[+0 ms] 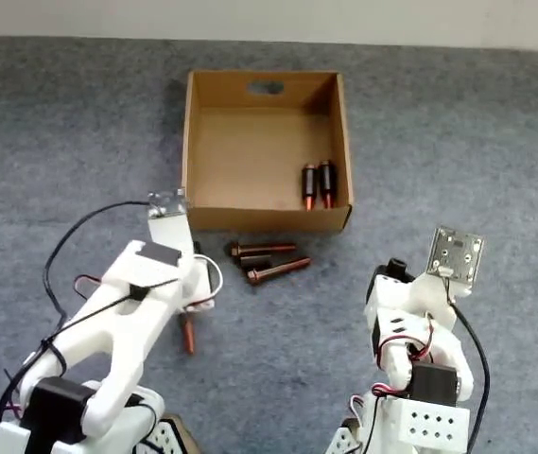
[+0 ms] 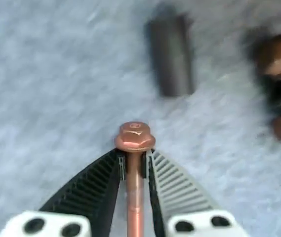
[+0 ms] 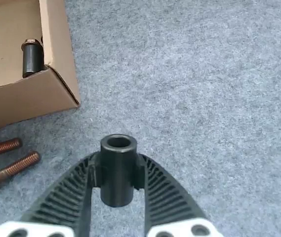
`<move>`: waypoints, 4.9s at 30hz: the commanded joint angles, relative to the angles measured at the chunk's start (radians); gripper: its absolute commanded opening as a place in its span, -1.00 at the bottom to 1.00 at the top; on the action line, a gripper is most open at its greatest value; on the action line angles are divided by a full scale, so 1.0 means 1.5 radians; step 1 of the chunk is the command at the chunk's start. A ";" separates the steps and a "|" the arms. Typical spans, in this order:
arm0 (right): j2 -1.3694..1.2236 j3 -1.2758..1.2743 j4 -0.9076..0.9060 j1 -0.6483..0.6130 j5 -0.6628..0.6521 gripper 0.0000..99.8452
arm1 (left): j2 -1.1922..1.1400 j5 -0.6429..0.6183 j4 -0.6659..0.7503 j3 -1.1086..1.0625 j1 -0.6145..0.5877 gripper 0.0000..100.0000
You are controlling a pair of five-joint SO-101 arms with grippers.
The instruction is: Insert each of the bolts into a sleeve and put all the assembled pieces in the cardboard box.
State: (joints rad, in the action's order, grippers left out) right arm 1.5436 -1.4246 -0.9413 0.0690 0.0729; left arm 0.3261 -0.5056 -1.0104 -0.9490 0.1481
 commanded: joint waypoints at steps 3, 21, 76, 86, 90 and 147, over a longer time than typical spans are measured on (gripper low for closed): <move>0.008 0.006 0.016 0.003 0.002 -0.99 | 0.004 0.044 -0.157 0.146 -0.104 -0.98; 0.008 0.003 0.016 0.002 0.005 -0.99 | 0.002 0.854 -0.007 0.069 -0.440 -0.98; 0.009 0.099 0.012 0.002 0.002 -0.99 | -0.267 0.780 -0.164 0.240 -0.429 -0.98; 0.005 0.167 0.070 -0.252 0.002 -0.99 | -0.017 0.770 -0.273 0.304 -0.421 -0.99; 0.004 0.113 0.242 -0.368 0.002 -0.99 | 0.119 0.649 -0.272 0.306 -0.391 -0.99; 0.008 -0.136 0.595 -0.454 0.002 -0.99 | 0.554 0.172 0.274 0.104 0.213 -0.98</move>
State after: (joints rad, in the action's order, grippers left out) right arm 1.5420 -1.6349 -0.0775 -0.6045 0.0729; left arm 1.1408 -0.2355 -0.6314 -0.8002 0.4488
